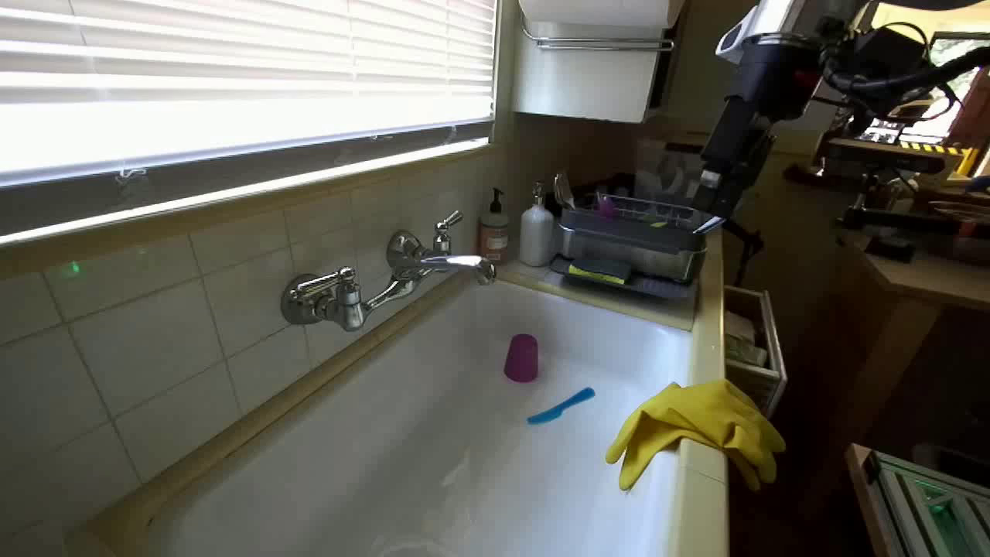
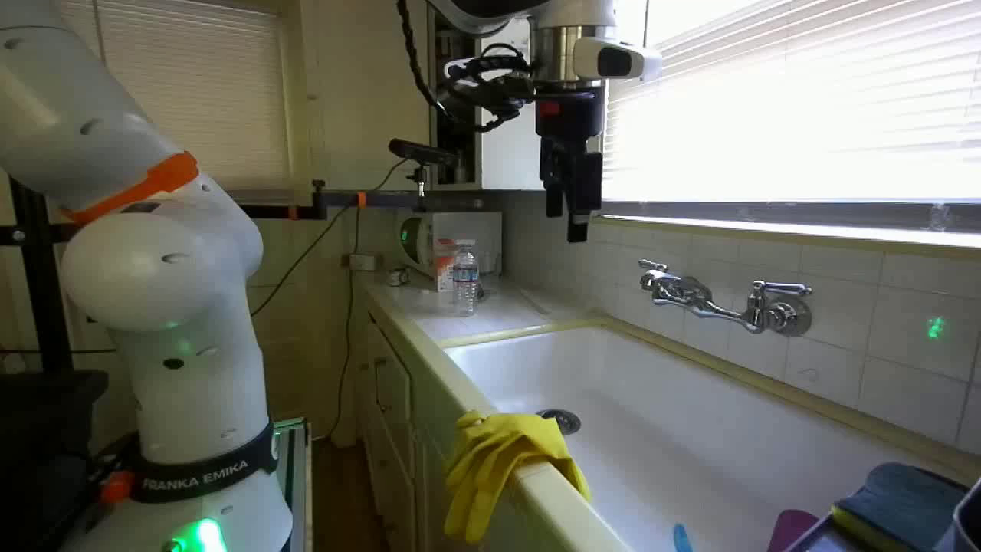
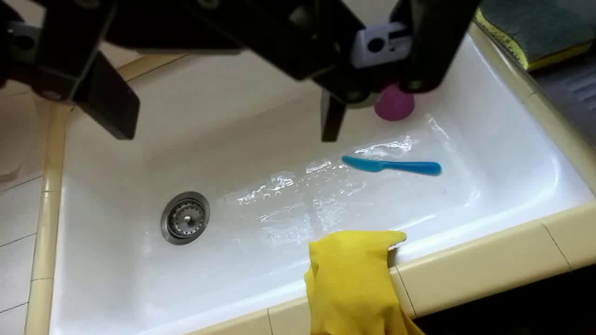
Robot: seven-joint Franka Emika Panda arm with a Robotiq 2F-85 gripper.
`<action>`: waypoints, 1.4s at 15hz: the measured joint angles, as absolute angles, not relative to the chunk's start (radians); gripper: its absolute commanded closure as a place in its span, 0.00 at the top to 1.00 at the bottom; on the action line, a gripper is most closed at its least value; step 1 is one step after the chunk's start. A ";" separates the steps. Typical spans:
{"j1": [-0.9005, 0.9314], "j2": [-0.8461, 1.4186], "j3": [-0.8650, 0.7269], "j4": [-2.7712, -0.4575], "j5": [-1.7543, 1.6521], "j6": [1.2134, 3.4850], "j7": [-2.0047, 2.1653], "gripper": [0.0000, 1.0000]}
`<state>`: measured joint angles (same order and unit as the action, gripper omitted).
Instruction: Move the gloves and place them on the counter to the left of the sink
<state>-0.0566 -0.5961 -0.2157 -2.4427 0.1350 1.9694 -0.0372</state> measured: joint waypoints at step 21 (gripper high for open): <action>-0.089 -0.341 -0.163 -2.491 0.131 2.095 -0.044 1.00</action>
